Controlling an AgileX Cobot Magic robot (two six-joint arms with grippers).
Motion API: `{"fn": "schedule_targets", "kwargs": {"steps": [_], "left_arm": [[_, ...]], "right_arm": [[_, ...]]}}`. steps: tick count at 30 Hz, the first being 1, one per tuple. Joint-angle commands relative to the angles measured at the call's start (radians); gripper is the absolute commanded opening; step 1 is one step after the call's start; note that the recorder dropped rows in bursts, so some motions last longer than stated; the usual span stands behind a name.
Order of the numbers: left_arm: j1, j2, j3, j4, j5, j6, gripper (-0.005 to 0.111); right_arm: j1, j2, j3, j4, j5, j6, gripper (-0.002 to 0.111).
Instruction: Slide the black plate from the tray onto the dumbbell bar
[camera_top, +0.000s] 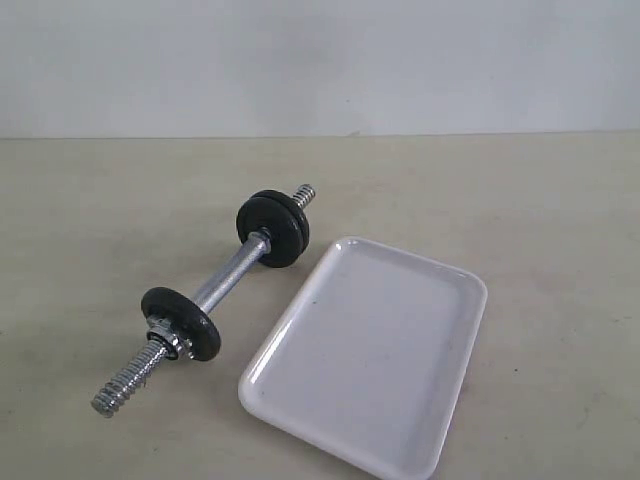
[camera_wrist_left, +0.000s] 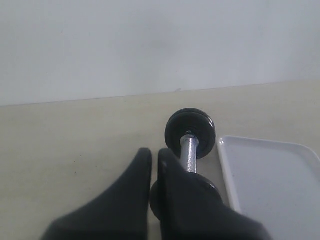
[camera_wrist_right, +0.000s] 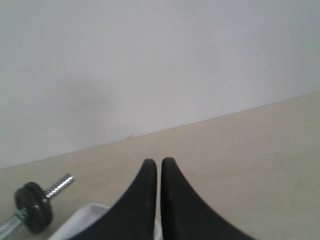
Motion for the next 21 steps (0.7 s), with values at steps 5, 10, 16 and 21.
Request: {"fn": "schedule_targets", "kwargs": {"steps": [5,10,16,21], "left_arm": [[0.000,-0.006,0.004,-0.004,0.006,-0.013,0.004],[0.000,-0.006,0.004,-0.004,0.006,-0.013,0.004],[0.000,-0.006,0.004,-0.004,0.006,-0.013,0.004],[0.000,-0.006,0.004,-0.004,0.006,-0.013,0.004]], "right_arm": [[-0.271,-0.048,0.006,-0.013,0.057,-0.161,0.000],[-0.295,-0.164,0.006,-0.018,0.207,-0.348,0.000],[-0.257,-0.164,0.006,-0.059,0.272,-0.355,0.000],[-0.260,-0.164,0.006,-0.063,0.282,-0.323,0.000]]}}
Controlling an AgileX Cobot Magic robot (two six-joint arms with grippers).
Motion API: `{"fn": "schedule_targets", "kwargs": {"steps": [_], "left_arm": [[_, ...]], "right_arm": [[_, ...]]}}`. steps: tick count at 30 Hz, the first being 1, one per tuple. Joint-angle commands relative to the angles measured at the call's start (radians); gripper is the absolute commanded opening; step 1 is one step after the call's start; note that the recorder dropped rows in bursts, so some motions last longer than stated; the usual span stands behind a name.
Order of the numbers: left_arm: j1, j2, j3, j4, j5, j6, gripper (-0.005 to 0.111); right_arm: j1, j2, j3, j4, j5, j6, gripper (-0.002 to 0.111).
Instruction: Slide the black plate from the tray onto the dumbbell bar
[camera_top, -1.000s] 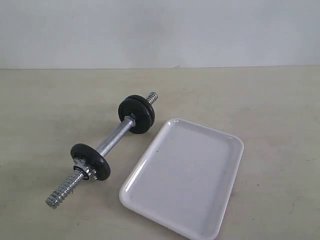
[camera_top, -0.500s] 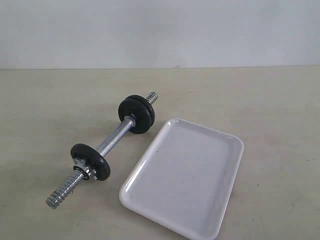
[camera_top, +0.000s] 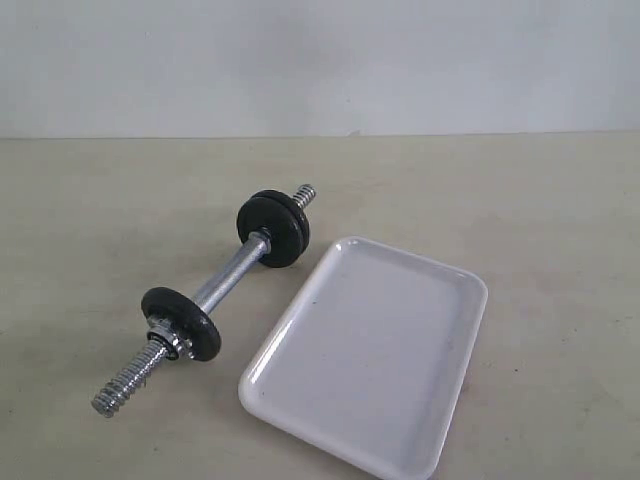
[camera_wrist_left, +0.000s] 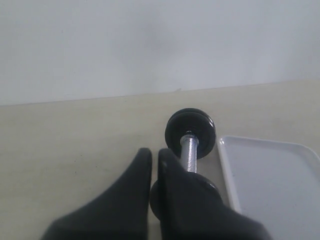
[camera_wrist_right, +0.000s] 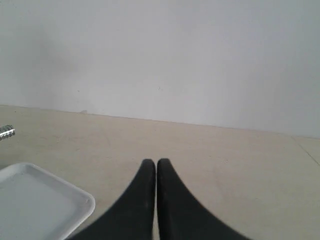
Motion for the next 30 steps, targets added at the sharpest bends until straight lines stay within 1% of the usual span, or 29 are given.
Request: {"fn": "schedule_targets", "kwargs": {"steps": [1,10,12,13,17,19,20,24,30], "left_arm": [[0.000,-0.006,0.004,-0.004,0.004,-0.013,0.004],[0.000,-0.006,0.004,-0.004,0.004,-0.013,0.004],[0.000,-0.006,0.004,-0.004,0.004,-0.013,0.004],[0.000,-0.006,0.004,-0.004,0.004,-0.013,0.004],[0.000,-0.006,0.004,-0.004,0.007,-0.013,0.004],[0.000,-0.006,0.004,-0.004,0.007,-0.013,0.004],[0.000,-0.006,0.004,-0.004,0.007,-0.013,0.004],[0.000,-0.006,0.004,-0.004,0.007,-0.013,0.004],[0.000,-0.006,0.004,-0.004,0.007,-0.013,0.004]], "right_arm": [[-0.001,-0.005,0.004,-0.015,-0.001,0.033,0.000],[-0.001,-0.005,0.004,-0.013,-0.036,0.113,0.000],[-0.001,-0.005,0.004,-0.065,-0.043,0.154,0.000],[-0.001,-0.005,0.004,-0.159,-0.046,0.236,0.000],[-0.001,-0.005,0.004,-0.667,-0.025,0.773,0.000],[-0.001,-0.005,0.004,-0.841,0.023,0.938,0.000],[-0.001,-0.005,0.004,-0.882,0.056,0.990,0.000],[-0.001,-0.005,0.004,-0.896,0.177,1.014,0.000],[-0.001,-0.005,0.004,-0.874,0.173,0.952,0.000]]}}
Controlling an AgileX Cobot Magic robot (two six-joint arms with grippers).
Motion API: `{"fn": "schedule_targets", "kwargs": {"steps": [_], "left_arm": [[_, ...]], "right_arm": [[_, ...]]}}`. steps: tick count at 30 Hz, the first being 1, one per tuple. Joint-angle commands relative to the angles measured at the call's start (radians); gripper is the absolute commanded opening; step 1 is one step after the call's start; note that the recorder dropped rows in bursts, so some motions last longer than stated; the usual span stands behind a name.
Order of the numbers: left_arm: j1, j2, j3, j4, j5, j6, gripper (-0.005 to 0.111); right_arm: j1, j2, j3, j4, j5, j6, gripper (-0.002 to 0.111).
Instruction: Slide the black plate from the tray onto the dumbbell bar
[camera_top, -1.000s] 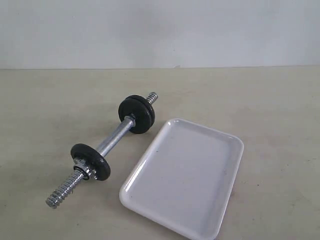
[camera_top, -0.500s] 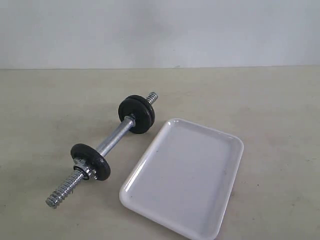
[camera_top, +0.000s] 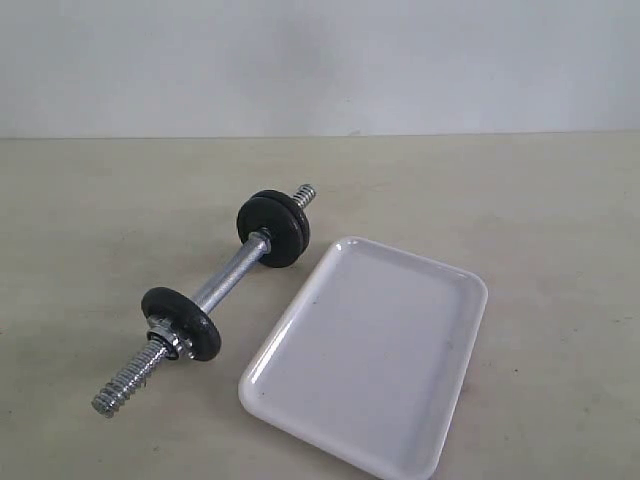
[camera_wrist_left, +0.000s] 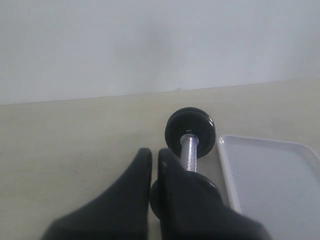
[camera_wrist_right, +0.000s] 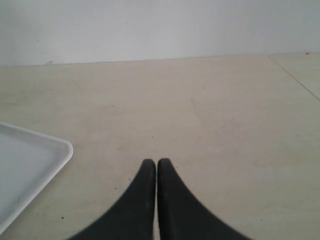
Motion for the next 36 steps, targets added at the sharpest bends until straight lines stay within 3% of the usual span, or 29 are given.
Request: {"fn": "schedule_targets", "kwargs": {"steps": [1,36], "left_arm": [[0.000,-0.006,0.004,-0.004,0.005,-0.013,0.004],[0.000,-0.006,0.004,-0.004,0.006,-0.013,0.004]], "right_arm": [[-0.001,-0.005,0.000,0.026,0.005,-0.067,0.000],[-0.001,-0.005,0.000,0.064,0.010,-0.049,0.000]]}}
